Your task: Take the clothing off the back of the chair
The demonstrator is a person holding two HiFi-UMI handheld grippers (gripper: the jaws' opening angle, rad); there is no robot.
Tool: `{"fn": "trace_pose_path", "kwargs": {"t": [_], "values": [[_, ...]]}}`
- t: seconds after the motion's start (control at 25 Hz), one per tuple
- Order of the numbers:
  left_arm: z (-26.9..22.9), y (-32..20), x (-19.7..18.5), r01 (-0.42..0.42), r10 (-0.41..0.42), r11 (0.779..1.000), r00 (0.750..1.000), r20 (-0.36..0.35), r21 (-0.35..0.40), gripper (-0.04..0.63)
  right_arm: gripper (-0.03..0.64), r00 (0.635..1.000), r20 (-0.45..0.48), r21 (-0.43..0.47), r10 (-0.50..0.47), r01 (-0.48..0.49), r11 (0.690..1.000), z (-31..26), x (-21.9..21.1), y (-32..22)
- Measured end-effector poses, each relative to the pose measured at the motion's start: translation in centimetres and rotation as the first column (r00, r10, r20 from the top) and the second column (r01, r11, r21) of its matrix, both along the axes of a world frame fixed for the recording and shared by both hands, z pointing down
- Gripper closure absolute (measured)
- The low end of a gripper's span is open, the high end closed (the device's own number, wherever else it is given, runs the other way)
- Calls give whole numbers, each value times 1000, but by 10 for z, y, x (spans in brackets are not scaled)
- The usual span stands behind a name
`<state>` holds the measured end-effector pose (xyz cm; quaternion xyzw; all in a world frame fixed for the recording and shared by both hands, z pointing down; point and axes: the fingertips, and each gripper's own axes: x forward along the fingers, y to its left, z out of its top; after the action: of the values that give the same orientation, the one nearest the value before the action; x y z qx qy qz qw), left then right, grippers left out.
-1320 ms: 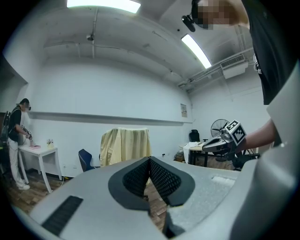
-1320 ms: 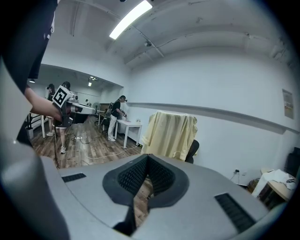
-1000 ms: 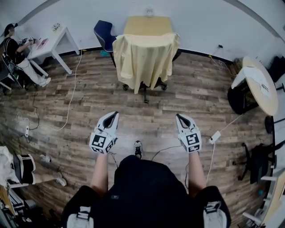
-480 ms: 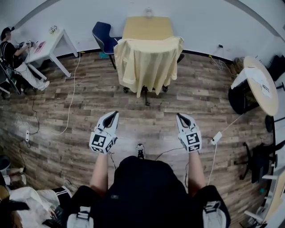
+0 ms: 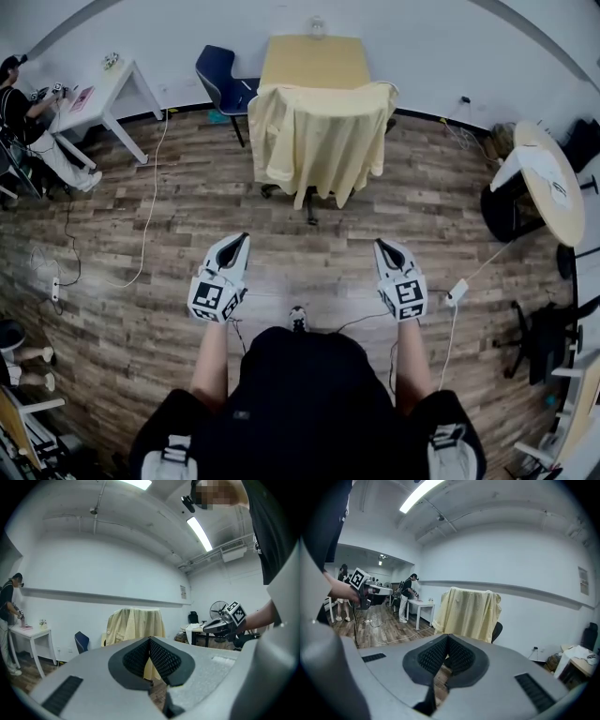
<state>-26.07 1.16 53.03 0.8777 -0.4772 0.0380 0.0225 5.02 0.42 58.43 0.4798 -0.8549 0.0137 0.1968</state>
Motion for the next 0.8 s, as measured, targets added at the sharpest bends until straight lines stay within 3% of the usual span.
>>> {"fn": "trace_pose_path", "kwargs": {"t": [0.36,0.8], "values": [[8,-16,-20,-15,15,1000,1000,-7,-4,594,623,999,-3,-22,51,-51,998,16,-5,-6],[14,-32,-13,-35,35,999,999,6,-21,594,623,997,-8,-32,80,-81,996,23,4,-15]]}}
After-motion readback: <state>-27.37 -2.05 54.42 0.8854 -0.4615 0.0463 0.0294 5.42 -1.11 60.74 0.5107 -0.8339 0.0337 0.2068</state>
